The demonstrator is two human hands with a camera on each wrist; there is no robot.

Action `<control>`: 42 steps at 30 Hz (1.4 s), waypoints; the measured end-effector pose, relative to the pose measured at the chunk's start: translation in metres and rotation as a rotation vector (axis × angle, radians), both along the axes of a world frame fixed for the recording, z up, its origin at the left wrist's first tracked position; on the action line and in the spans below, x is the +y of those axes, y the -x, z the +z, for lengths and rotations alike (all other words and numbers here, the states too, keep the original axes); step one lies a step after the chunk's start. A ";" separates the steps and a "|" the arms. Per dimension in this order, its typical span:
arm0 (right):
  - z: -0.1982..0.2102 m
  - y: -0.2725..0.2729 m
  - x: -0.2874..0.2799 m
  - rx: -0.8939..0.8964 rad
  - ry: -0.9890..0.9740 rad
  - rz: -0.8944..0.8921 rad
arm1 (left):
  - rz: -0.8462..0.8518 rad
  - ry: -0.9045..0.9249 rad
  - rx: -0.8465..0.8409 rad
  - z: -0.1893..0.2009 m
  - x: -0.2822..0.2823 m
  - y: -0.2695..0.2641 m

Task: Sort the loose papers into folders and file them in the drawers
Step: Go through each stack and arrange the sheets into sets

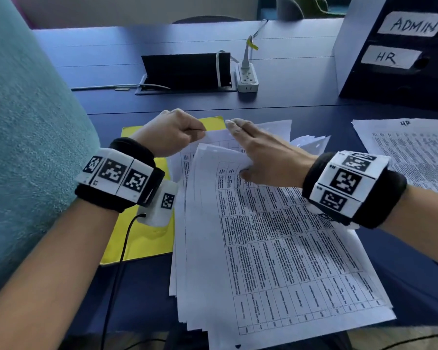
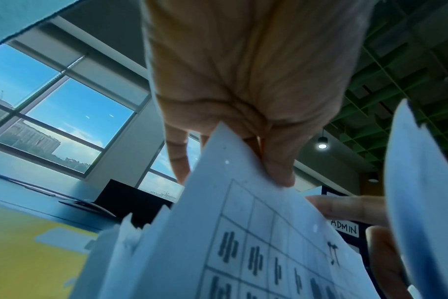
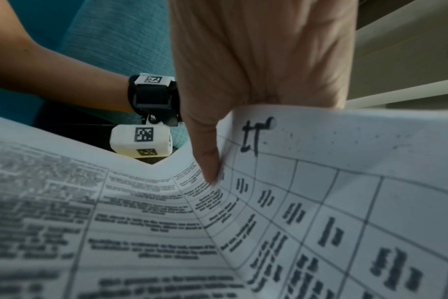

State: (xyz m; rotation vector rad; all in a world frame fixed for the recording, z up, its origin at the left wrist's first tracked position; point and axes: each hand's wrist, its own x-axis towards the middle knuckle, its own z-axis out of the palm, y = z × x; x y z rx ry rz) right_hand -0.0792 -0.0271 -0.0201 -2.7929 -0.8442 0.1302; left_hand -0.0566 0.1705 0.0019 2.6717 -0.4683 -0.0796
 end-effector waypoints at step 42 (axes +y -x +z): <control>-0.019 0.031 0.001 -0.527 0.064 0.353 | 0.132 -0.238 0.022 -0.031 -0.002 -0.026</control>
